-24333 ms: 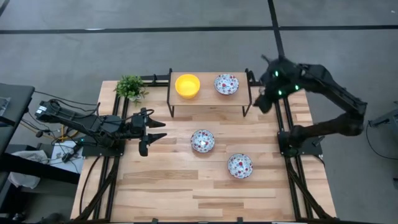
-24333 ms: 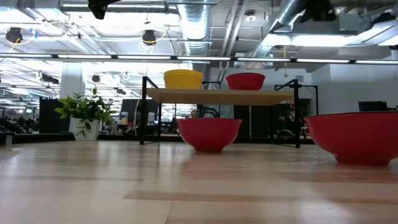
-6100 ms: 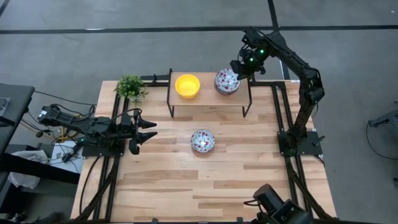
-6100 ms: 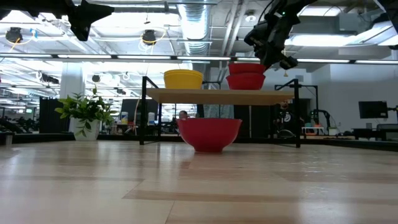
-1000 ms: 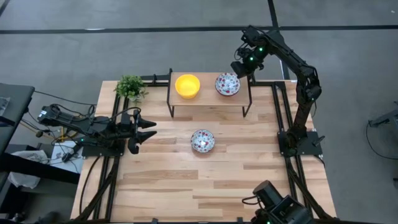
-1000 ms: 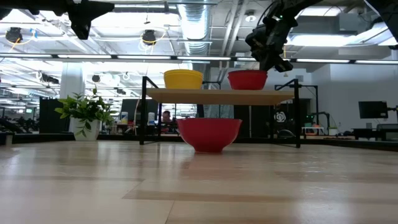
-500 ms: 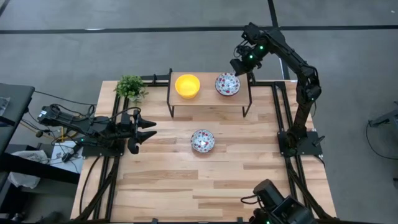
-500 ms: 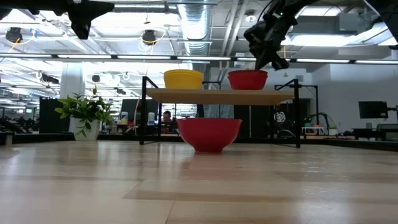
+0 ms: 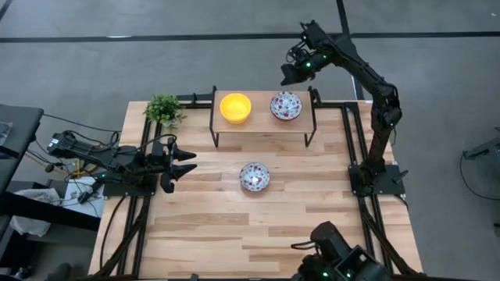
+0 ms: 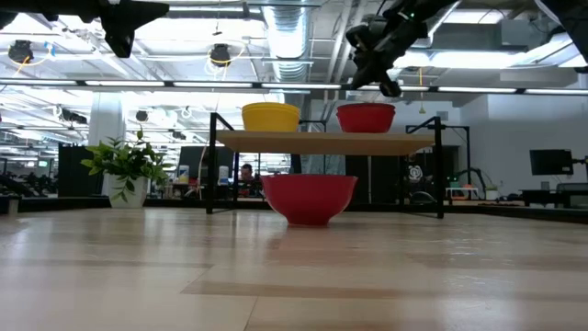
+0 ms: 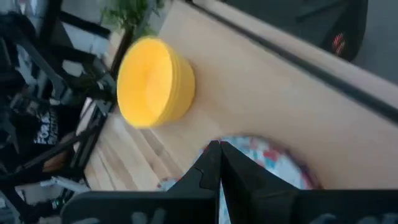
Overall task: Pick & Place Mini bowls
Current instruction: Stack the right white bowl on top of the white bowl on the shelf, then stack the white bowl on top of the white bowls on the shelf
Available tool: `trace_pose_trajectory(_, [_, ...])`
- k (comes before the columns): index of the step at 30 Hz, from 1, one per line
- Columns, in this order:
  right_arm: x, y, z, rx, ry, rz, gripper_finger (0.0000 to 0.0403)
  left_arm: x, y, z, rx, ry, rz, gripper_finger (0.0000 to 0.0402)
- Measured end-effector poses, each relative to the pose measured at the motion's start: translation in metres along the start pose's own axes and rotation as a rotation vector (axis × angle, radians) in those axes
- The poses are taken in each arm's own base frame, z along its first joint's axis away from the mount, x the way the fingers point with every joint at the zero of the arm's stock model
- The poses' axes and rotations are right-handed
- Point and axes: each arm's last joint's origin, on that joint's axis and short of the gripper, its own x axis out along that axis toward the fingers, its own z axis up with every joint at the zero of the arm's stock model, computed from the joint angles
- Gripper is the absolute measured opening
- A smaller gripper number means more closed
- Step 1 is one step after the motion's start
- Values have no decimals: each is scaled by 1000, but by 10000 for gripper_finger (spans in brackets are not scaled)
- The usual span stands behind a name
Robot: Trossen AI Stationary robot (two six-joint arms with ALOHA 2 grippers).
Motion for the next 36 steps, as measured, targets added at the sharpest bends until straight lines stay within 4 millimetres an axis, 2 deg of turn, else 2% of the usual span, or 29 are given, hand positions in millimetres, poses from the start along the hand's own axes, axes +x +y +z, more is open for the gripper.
trace_pose_trajectory(6, [28,-13,7,42,57,16,0,0,0,0,-1,-2,-1,186])
trace_pose_trajectory(10, [39,-14,8,23,80,20,0,0,0,0,-1,-2,0,186])
trace_pose_trajectory(29, [37,-13,5,-7,83,-30,0,0,0,1,-3,-5,-1,186])
trace_pose_trajectory(32, [24,-3,2,-50,63,19,0,0,0,1,-5,-6,-1,186])
trace_pose_trajectory(36, [0,42,-22,-135,79,104,0,0,0,1,-21,-5,-2,186])
